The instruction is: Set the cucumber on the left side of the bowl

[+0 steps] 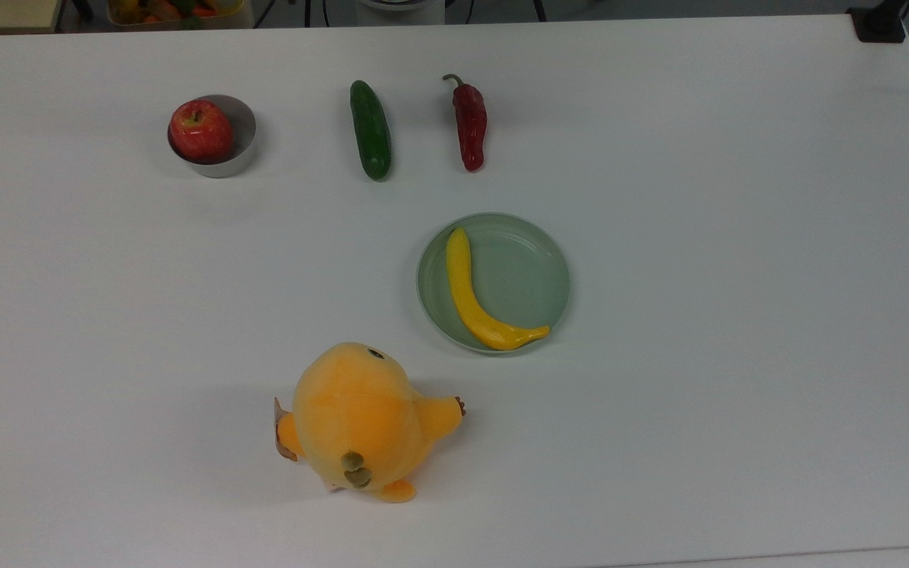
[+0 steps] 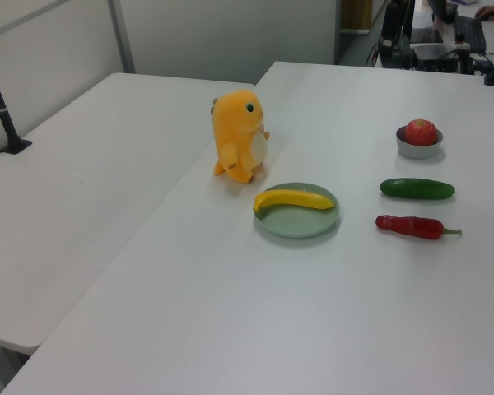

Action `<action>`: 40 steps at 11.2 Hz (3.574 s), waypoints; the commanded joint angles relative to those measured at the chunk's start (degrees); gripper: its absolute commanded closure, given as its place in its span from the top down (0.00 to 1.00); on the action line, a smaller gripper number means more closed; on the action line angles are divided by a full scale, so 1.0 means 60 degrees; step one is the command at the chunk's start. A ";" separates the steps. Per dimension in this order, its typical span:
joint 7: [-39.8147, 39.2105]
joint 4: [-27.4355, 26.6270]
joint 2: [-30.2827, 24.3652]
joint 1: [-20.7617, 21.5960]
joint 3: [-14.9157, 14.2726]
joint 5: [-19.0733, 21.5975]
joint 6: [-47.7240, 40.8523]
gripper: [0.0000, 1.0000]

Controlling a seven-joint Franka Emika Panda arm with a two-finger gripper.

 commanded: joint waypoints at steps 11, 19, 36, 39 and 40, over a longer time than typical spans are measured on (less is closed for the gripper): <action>-0.1933 -0.0763 -0.0068 0.0030 0.0023 0.0011 -0.1497 1.00; -0.2131 -0.3676 0.0093 0.0118 0.0258 -0.0618 -0.0230 1.00; -0.1998 -0.6536 0.0840 -0.0102 0.0258 -0.1337 0.4446 0.50; -0.2101 -0.6536 0.0826 -0.0117 0.0258 -0.1337 0.4460 0.12; -0.2101 -0.6521 0.0811 -0.0175 0.0258 -0.1337 0.4388 0.10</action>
